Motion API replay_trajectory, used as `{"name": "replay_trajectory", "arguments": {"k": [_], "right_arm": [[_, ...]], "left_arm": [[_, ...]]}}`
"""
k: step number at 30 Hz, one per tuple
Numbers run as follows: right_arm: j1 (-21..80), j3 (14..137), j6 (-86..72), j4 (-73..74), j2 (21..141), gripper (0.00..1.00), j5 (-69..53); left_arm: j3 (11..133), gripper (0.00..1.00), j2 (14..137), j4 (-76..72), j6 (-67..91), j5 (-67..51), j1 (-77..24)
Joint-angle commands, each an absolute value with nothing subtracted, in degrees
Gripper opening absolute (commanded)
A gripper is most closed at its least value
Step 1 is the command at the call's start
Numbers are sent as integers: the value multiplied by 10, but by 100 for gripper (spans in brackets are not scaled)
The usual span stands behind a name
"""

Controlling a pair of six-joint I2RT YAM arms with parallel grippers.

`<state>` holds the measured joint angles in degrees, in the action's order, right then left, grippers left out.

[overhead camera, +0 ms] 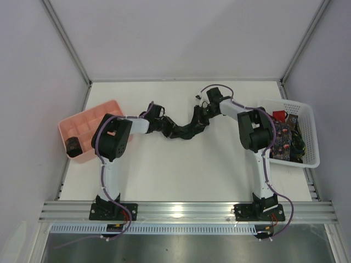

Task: Roll the ties
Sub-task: Roll the tie

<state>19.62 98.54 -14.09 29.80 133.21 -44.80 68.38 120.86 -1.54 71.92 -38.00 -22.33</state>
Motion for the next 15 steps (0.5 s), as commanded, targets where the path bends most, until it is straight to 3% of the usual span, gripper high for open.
{"name": "replay_trajectory", "arguments": {"k": [1, 3, 5, 6, 8, 9, 12, 15], "right_arm": [[206, 999, -142, 309, 1353, 19, -393], [205, 1012, -148, 317, 1354, 25, -394], [204, 1016, -160, 325, 1349, 36, -383], [200, 1015, -170, 323, 1340, 39, -381], [193, 1017, -196, 322, 1329, 44, -372], [187, 1022, -206, 327, 1318, 47, -368], [171, 1037, -242, 336, 1300, 53, -360], [159, 1049, -270, 354, 1291, 55, -365]], "left_arm": [[690, 2, 1238, 3, 697, -359, -229], [690, 2, 1244, 3, 691, -359, -229], [690, 8, 1247, 4, 679, -364, -229], [692, 25, 1247, 10, 672, -365, -229], [692, 44, 1240, 28, 645, -364, -230], [690, 60, 1237, 37, 635, -360, -230], [654, 78, 1204, 26, 606, -354, -231], [625, 87, 1175, 2, 610, -364, -231]]}}
